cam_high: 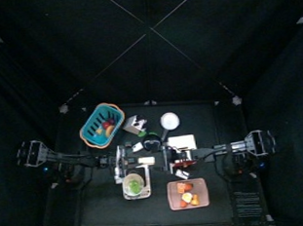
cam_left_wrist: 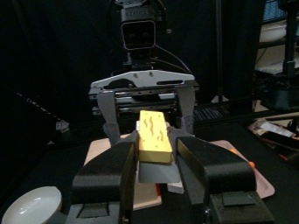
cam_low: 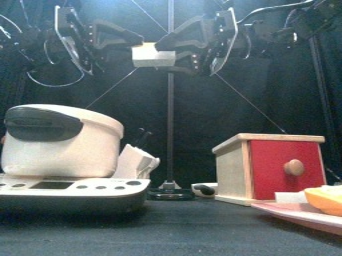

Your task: Separate egg

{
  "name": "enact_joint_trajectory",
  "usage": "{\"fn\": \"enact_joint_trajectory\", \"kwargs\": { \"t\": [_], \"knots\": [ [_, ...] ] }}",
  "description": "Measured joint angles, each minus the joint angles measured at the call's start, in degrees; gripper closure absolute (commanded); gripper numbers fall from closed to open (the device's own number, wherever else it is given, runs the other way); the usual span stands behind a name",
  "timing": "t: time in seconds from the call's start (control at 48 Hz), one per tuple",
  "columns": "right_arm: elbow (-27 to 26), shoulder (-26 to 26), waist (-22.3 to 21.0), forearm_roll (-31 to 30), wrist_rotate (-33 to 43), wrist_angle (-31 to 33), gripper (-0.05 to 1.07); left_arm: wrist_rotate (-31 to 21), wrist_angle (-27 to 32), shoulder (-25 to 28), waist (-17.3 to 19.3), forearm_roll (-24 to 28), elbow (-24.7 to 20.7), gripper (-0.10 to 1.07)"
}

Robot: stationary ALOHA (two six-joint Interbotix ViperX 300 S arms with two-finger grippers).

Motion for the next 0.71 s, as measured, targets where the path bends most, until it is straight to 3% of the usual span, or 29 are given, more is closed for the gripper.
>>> {"fn": "enact_joint_trajectory", "kwargs": {
  "t": [0.438,0.708],
  "knots": [
    [0.0,0.0,-0.1,0.1,0.0,-0.1,0.26,0.1,-0.9,0.0,0.0,-0.3,0.1,0.39],
    [1.1,-0.9,-0.2,0.4,0.2,0.0,0.36,0.3,-1.1,0.0,0.4,-0.3,1.2,0.39]
  ]
}}
